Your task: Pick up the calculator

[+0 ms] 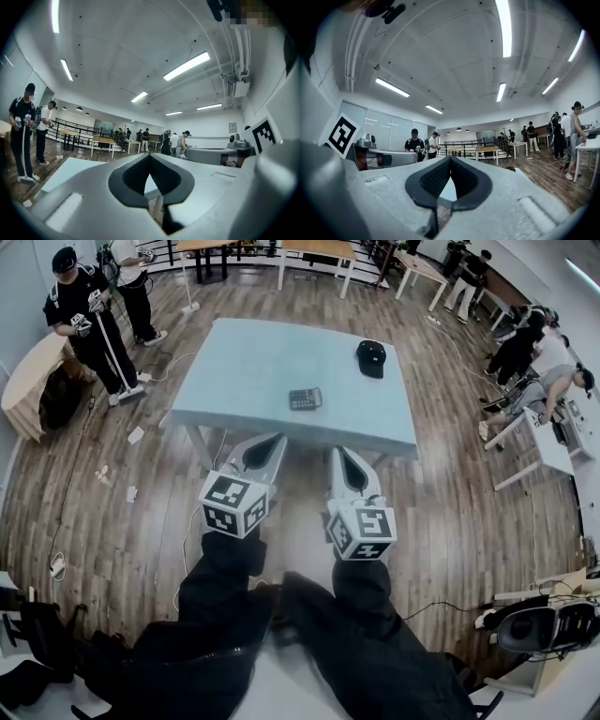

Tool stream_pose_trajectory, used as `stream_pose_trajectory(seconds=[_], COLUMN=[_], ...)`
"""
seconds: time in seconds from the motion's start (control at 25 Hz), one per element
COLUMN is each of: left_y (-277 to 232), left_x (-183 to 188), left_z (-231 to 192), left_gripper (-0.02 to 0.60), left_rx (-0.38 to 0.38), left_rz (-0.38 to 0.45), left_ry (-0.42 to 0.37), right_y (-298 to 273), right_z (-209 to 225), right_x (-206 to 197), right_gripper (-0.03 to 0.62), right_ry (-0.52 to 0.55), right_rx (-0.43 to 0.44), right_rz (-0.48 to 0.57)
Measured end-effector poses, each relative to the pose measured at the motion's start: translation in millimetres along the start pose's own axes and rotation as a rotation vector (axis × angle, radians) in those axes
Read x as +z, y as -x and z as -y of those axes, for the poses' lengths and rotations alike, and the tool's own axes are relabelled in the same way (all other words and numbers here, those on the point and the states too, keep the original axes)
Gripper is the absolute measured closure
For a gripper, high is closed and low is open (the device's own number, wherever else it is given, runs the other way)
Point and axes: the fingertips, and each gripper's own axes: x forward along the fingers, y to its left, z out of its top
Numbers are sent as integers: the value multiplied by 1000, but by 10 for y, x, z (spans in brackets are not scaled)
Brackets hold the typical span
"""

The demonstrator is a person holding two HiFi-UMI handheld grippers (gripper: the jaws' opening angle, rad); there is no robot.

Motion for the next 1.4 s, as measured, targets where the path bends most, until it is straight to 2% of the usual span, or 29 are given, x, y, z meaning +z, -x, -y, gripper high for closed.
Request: stream_pose_trajectory(seconds=[0.2,0.4,0.64,1.0,1.4], left_y=[152,312,452,534,213], left_x=[-135,-248,-347,-406,-598], left_z=[-58,-218,-403,-720,-1118], left_gripper=[586,586,586,586,586], left_rx=[-15,-5,8,55,110], left_rz=[-25,-45,-69,-73,-93], left_ry=[0,1,-6,14,23], right_y=[-18,-59,-129,-272,-768], right_z=[-162,-410,-574,-607,-370], right_x=[-219,-302,-346,-501,-791], right_gripper=[597,597,597,595,595], right_ry=[-4,-5,-14,20,1], right_rx=[0,39,44,40,58], right_rz=[-51,-38,-22,-75,-117])
